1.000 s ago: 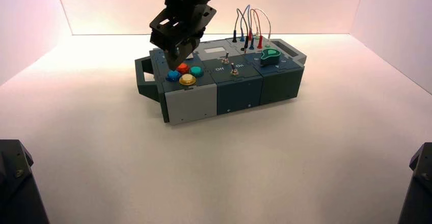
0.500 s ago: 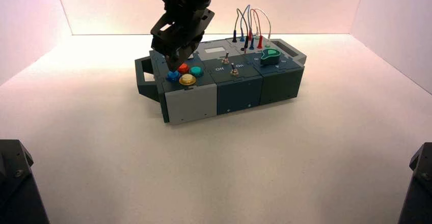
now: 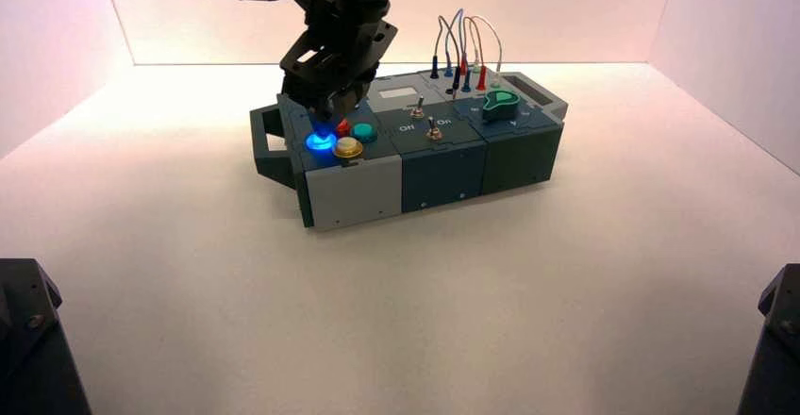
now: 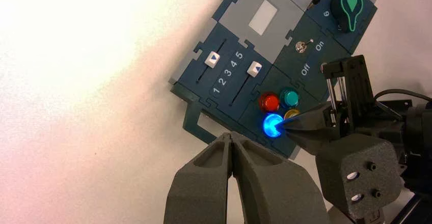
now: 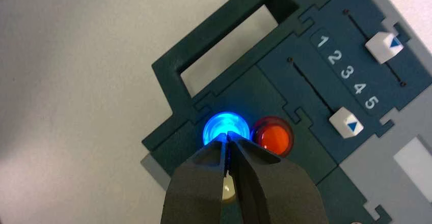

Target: Push the blue button with the right gripper.

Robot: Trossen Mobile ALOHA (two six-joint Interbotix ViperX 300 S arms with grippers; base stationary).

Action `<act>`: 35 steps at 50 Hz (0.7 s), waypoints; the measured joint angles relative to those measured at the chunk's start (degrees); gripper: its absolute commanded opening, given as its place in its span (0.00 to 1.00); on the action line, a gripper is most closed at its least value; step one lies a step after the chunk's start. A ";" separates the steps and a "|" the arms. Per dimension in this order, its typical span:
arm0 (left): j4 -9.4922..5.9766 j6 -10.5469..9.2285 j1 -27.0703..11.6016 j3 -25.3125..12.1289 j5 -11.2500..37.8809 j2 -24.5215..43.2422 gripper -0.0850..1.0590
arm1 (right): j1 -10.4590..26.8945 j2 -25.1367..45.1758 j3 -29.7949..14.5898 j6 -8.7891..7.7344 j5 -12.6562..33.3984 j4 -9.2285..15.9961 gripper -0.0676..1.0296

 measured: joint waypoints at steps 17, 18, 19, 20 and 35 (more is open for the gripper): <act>0.00 0.00 0.00 0.00 0.09 0.00 0.05 | -0.18 -3.52 -4.83 0.18 12.22 -0.18 0.04; 0.00 0.00 -0.09 -0.09 0.00 0.00 0.05 | -0.18 -3.60 -4.83 0.18 12.66 -0.18 0.04; 0.00 0.00 -0.09 -0.09 0.09 0.00 0.05 | -0.18 -3.78 -5.01 0.18 13.18 -0.18 0.04; 0.00 0.00 0.00 -0.09 0.09 0.09 0.05 | -0.18 -4.04 -5.19 0.18 13.89 -0.18 0.04; 0.00 0.00 0.00 -0.35 0.00 0.79 0.05 | -1.05 -6.59 -5.10 0.18 18.81 -1.93 0.04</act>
